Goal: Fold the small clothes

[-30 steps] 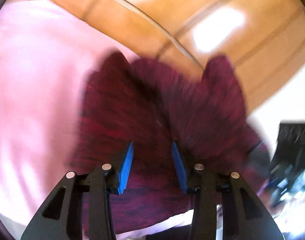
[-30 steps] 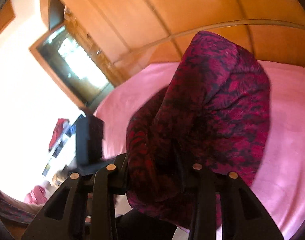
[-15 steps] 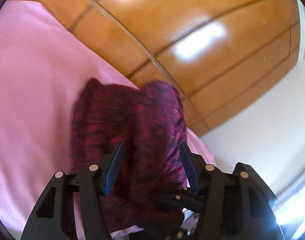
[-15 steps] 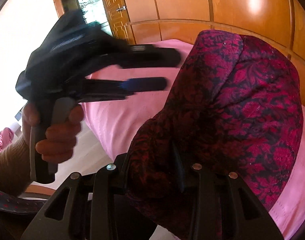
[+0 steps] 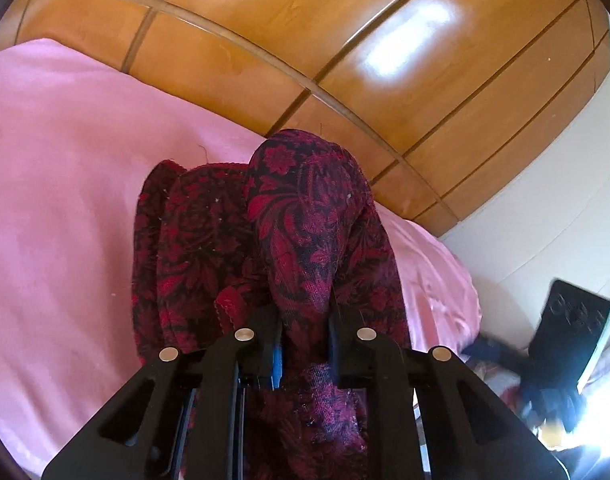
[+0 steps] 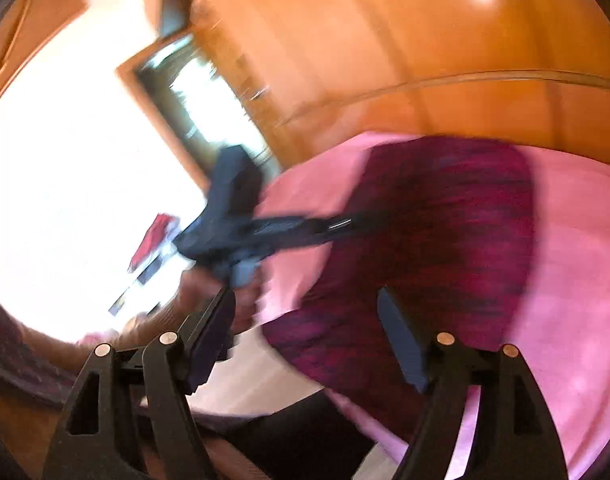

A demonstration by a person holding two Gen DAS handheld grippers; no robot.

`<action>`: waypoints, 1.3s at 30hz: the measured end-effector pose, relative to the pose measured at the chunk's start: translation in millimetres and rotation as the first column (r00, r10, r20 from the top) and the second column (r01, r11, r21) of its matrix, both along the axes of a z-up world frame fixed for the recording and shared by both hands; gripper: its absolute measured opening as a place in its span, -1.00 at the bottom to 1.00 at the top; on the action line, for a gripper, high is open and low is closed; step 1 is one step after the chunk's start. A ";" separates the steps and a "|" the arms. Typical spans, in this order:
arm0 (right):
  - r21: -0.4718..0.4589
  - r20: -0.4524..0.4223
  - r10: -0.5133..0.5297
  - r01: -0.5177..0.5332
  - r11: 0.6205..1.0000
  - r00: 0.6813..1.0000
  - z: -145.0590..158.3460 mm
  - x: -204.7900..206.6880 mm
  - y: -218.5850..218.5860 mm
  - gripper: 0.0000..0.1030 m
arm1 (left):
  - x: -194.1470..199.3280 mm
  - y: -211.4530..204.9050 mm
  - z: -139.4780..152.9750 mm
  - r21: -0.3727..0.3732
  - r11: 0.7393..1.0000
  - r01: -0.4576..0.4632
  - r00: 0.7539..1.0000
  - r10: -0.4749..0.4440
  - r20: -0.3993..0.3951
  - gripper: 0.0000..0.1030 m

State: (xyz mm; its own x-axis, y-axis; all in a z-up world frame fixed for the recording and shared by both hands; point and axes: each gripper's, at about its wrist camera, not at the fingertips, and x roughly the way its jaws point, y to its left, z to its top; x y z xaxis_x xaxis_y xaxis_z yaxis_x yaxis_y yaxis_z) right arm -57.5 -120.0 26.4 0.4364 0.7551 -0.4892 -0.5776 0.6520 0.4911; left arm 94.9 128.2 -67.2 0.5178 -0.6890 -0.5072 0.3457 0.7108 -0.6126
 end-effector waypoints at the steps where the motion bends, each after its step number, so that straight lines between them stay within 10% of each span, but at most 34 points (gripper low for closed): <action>1: -0.033 -0.005 -0.040 0.040 0.999 0.999 -4.9 9.4 -3.2 0.41 | 6.0 0.2 0.4 0.002 1.000 -0.005 1.000 0.005 0.001 -0.69; 10: -0.256 0.019 -0.085 0.087 0.963 0.996 -55.8 62.3 51.7 0.17 | -5.5 27.9 -12.0 0.126 0.983 -0.130 0.989 0.138 -0.055 -0.66; 13: -0.388 0.117 -0.129 0.165 0.907 0.985 -73.1 62.1 64.9 0.18 | 1.2 30.1 -32.1 0.181 0.962 -0.204 0.971 0.222 -0.087 -0.20; 25: -0.219 -0.027 -0.148 0.138 0.966 0.989 -13.7 114.1 57.2 0.36 | -17.9 9.8 -10.0 0.270 0.933 -0.237 0.970 0.242 0.018 -0.17; 39: -0.359 -0.110 -0.219 0.167 0.918 0.970 -42.4 191.6 86.1 0.56 | -24.0 -0.5 -10.1 0.387 0.880 -0.275 0.961 0.266 0.078 0.07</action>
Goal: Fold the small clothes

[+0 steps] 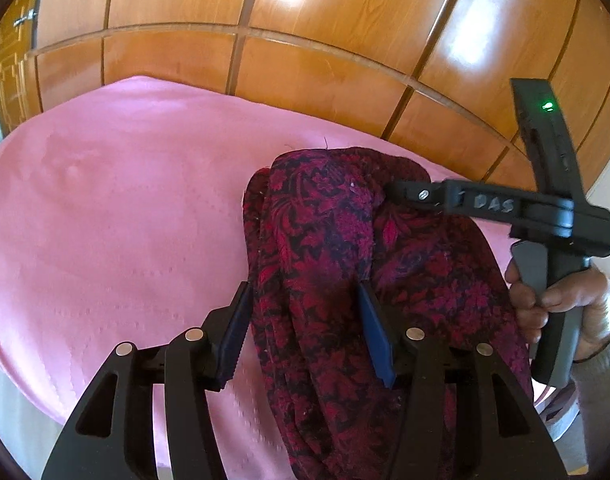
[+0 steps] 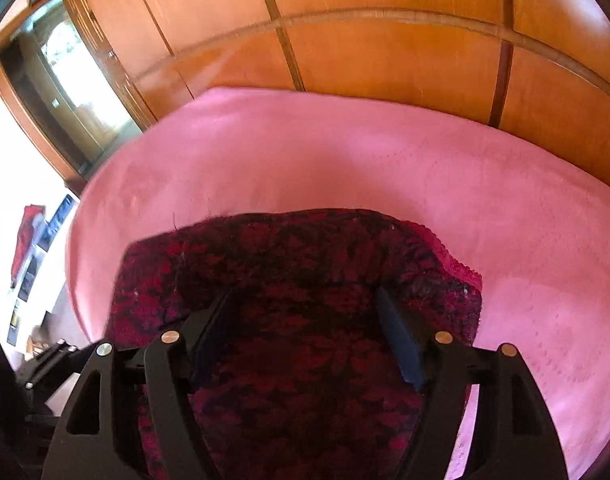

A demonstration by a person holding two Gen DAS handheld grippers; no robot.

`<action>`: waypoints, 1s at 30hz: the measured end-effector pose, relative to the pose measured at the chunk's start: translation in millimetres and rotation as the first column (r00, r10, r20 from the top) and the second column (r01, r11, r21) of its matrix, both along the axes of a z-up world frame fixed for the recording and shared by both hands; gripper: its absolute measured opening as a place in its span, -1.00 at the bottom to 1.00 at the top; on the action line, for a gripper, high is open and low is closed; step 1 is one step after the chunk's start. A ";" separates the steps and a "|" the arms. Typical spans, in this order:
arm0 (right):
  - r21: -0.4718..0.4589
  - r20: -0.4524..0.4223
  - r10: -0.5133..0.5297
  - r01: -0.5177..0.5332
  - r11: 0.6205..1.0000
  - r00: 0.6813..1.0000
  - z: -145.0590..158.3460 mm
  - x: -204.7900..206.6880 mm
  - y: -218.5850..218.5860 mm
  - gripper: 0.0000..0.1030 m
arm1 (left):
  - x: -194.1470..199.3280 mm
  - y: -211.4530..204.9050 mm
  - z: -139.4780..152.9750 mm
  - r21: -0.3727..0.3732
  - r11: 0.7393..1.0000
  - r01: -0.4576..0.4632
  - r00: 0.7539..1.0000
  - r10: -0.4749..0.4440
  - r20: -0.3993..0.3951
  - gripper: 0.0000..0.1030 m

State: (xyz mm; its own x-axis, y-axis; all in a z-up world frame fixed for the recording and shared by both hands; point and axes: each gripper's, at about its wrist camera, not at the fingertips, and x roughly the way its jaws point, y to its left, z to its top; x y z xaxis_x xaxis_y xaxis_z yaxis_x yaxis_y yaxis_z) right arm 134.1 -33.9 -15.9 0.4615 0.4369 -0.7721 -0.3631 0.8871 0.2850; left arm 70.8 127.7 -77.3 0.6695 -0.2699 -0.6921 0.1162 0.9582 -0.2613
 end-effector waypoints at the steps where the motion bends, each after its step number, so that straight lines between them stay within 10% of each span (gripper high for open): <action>1: 0.007 0.011 -0.005 0.005 1.000 1.000 0.1 -2.9 -3.4 0.61 | -2.2 -0.1 1.4 0.009 1.000 -0.004 1.000 0.004 0.003 0.17; 9: 0.130 0.026 -0.056 0.052 0.990 0.998 -0.3 -38.4 -48.0 0.95 | -15.0 3.1 2.8 0.028 0.999 -0.016 1.000 0.016 0.016 0.30; 30: 0.498 -0.228 0.049 0.073 0.864 0.973 -61.0 -63.0 -108.6 0.97 | -21.7 21.9 -10.5 -0.081 0.997 -0.005 1.000 0.005 -0.009 0.53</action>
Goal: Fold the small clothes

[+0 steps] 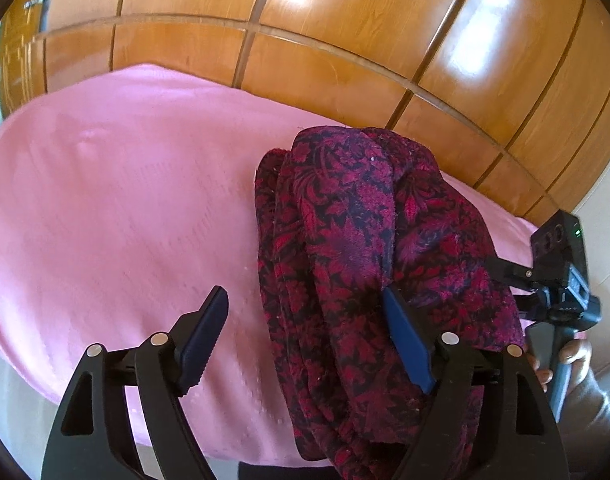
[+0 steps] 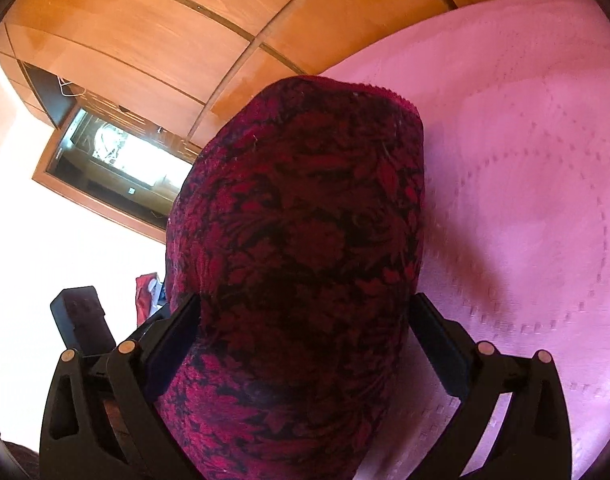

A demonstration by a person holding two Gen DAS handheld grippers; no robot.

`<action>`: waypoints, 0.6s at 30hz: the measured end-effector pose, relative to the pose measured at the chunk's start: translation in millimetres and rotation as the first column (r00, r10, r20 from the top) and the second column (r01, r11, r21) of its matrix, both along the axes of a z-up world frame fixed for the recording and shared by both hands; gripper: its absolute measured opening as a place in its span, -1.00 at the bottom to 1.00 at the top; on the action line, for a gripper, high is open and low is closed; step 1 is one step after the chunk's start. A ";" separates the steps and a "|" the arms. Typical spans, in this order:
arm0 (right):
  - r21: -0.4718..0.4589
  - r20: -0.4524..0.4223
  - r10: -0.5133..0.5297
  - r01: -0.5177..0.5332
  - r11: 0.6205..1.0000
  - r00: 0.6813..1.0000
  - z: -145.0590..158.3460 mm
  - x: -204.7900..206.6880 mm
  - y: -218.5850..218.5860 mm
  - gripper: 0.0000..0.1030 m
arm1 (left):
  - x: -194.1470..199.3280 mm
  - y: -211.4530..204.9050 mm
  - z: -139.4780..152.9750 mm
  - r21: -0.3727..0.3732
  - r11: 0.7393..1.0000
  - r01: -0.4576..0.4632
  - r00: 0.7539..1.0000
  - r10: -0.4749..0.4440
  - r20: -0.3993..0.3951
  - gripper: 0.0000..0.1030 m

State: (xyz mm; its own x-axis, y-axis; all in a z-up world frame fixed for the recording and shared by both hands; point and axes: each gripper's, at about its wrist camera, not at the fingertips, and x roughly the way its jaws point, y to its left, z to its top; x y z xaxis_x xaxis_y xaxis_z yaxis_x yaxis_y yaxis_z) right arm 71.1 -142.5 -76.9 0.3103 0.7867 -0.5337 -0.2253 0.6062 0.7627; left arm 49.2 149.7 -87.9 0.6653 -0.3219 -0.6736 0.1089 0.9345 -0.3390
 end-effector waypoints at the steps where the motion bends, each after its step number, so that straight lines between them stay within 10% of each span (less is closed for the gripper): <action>1: 0.006 0.000 0.007 -0.007 1.000 1.000 -0.8 0.5 0.2 0.97 | 1.2 4.1 -2.9 -0.026 1.000 0.005 1.000 -0.005 -0.006 0.56; 18: 0.110 0.001 0.106 -0.105 0.988 0.994 -18.8 10.2 22.3 0.97 | 24.3 51.8 -53.0 -0.395 0.914 0.095 0.988 -0.136 -0.078 0.36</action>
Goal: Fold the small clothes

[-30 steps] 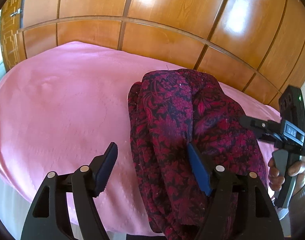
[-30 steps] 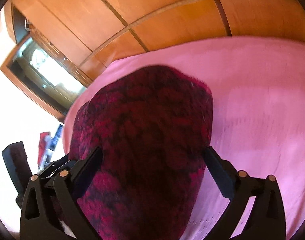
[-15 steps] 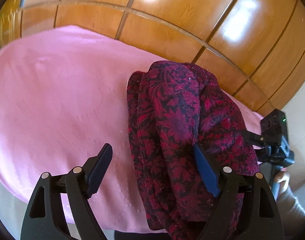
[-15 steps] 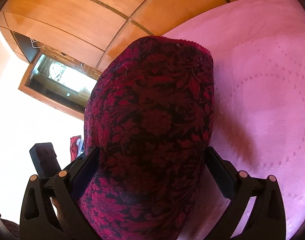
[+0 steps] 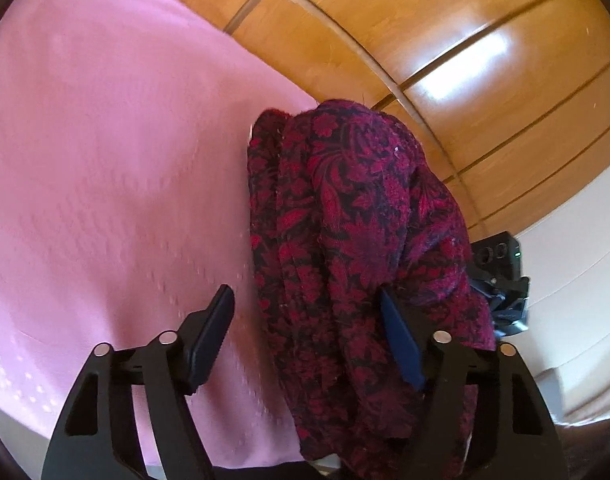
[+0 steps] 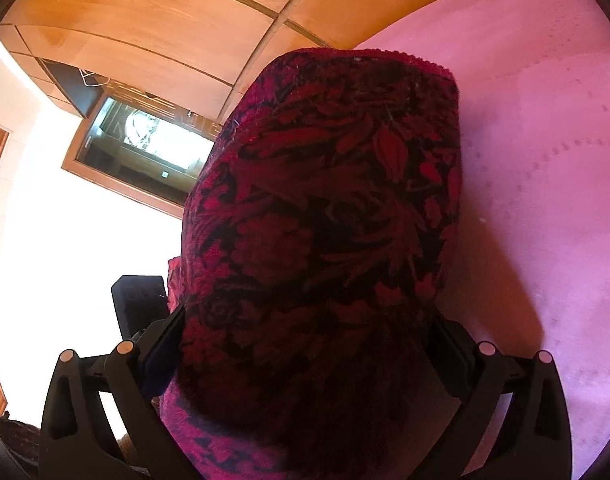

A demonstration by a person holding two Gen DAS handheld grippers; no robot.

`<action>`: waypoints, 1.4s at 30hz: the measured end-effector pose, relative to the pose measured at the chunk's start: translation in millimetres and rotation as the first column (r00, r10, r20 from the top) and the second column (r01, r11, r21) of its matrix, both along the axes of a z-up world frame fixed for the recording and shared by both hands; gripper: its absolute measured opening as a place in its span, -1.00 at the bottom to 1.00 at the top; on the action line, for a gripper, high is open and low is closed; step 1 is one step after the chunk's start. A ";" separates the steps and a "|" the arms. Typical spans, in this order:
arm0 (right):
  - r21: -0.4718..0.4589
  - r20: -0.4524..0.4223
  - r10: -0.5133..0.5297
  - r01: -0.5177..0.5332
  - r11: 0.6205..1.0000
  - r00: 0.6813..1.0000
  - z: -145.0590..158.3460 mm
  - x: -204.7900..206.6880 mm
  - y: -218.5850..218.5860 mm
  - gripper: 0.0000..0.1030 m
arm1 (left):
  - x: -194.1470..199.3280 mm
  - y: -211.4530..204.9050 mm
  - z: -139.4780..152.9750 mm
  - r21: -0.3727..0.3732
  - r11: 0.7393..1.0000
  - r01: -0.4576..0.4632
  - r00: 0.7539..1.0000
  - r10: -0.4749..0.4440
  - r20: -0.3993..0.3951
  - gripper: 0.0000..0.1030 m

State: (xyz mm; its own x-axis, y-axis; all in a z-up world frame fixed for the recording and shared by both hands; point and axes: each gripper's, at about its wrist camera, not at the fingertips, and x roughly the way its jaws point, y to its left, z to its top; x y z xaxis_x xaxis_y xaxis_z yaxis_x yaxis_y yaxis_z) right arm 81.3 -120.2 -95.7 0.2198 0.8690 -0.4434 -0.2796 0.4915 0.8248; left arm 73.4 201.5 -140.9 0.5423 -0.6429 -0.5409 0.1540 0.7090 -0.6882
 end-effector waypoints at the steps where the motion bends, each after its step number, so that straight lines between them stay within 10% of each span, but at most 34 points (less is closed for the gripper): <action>1: 0.002 0.003 -0.003 0.003 1.000 1.000 0.5 -0.6 2.2 0.97 | -0.2 2.5 -3.9 -0.038 0.999 0.002 1.000 -0.002 -0.009 0.33; 6: -0.021 0.055 -0.028 0.029 0.999 0.998 19.2 -13.7 4.2 0.70 | -10.9 4.6 -19.0 -0.213 0.977 0.029 1.000 -0.029 0.004 0.21; 17: -0.018 0.238 -0.160 0.170 0.985 0.958 81.6 -77.0 -80.0 0.53 | 10.9 -93.3 27.8 -0.198 0.944 0.264 0.963 -0.245 0.116 0.21; 23: -0.010 0.276 -0.370 0.388 0.922 0.887 89.0 -103.8 -183.5 0.52 | 72.4 -232.4 69.3 -0.095 0.881 0.463 0.879 -0.443 0.174 0.21; 31: -0.014 0.219 -0.667 0.686 0.728 0.712 49.7 -132.2 -325.5 0.51 | 129.1 -409.0 104.1 0.139 0.769 0.624 0.757 -0.639 0.135 0.18; 35: -0.141 0.140 -0.692 0.706 0.694 0.708 2.0 -139.2 -343.9 0.60 | 127.3 -464.9 78.1 0.438 0.703 0.560 0.769 -0.638 0.040 0.12; 42: -0.262 0.260 -0.724 0.768 0.584 0.639 28.2 -175.4 -344.9 0.78 | 101.7 -453.2 81.8 0.413 0.775 0.478 0.824 -0.558 0.095 0.12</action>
